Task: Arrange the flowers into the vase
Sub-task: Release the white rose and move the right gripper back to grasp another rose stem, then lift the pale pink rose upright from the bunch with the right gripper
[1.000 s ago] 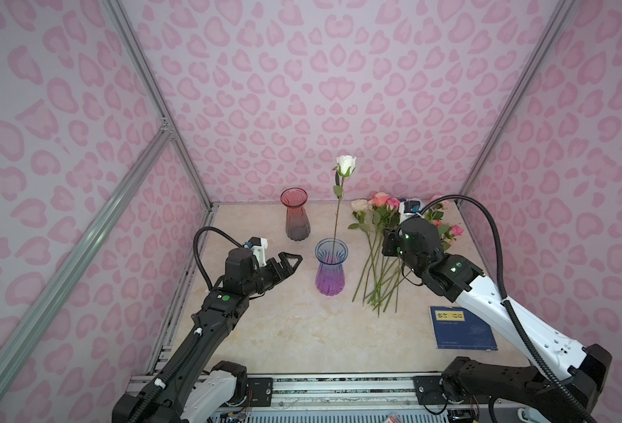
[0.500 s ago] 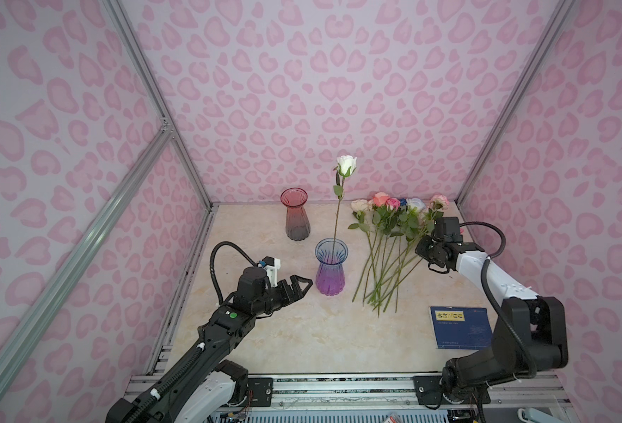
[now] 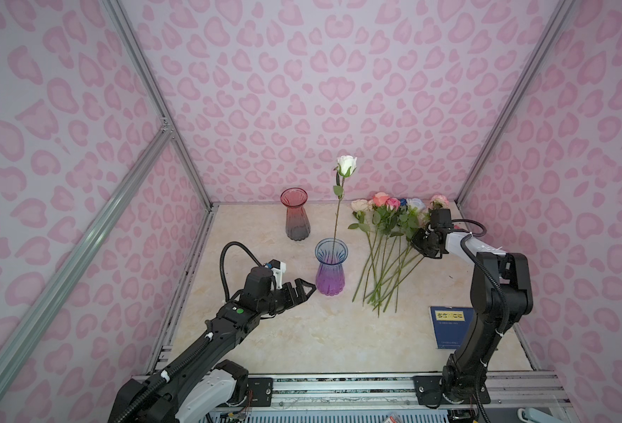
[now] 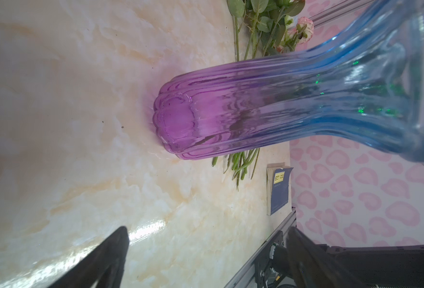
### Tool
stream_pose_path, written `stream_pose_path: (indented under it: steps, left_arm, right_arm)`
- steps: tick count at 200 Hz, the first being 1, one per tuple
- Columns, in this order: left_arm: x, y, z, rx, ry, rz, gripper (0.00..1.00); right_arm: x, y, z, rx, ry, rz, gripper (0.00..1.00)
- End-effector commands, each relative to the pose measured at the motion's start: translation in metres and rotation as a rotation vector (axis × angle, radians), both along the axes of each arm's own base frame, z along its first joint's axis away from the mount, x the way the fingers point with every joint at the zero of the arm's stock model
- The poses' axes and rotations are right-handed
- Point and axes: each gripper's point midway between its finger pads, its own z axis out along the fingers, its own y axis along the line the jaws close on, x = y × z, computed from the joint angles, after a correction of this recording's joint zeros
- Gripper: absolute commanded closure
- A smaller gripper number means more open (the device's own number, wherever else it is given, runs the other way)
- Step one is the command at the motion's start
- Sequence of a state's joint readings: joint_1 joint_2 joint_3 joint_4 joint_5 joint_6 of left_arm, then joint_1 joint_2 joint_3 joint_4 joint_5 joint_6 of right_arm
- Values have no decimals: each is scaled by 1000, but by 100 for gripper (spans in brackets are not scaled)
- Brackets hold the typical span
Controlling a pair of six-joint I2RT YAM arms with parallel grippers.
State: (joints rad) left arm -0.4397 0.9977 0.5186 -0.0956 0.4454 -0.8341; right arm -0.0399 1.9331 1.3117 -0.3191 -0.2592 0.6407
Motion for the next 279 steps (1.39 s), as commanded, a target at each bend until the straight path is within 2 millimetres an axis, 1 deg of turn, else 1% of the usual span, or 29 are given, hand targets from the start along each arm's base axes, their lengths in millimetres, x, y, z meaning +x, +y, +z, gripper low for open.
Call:
stream_pose_path:
  steps: [1,28,39,54,90,111,125,148,196,214,236,254,268,279]
  left_arm:
    - [7,-8,14,-19,-59,-35,1]
    - [9,-9,15,-9,-68,-50,1]
    - [10,-9,16,-5,-72,-52,1]
    - [10,-10,17,-3,-71,-58,1]
    - [10,-11,20,0,-66,-68,1]
    - [9,-9,26,-1,-69,-57,1]
    - [8,-8,32,-9,-78,-50,1]
    - [6,-3,40,-9,-102,-27,1]
    - [4,1,44,-7,-108,-2,1]
    - [5,3,49,-9,-119,10,1]
    - [4,7,56,2,-134,22,1]
    - [3,10,60,7,-148,31,1]
    - [2,12,63,5,-157,41,1]
    - [1,14,66,-2,-164,52,1]
  right_arm:
    - [7,0,-5,10,5,-3,80]
    - [14,0,-8,8,17,-2,81]
    - [15,-1,-6,8,12,-3,88]
    - [13,-2,1,2,-1,-9,91]
    - [5,-2,32,-4,-73,-16,95]
    - [-1,3,50,9,-123,-12,96]
    - [-6,6,65,6,-159,-7,96]
    - [-7,13,94,10,-238,11,96]
    - [-6,24,145,42,-357,57,95]
    - [-7,26,169,46,-418,69,95]
    - [-11,31,202,41,-493,86,95]
    - [-20,46,232,13,-568,140,95]
    - [-31,65,253,-34,-641,191,96]
    - [-43,80,272,-78,-712,225,96]
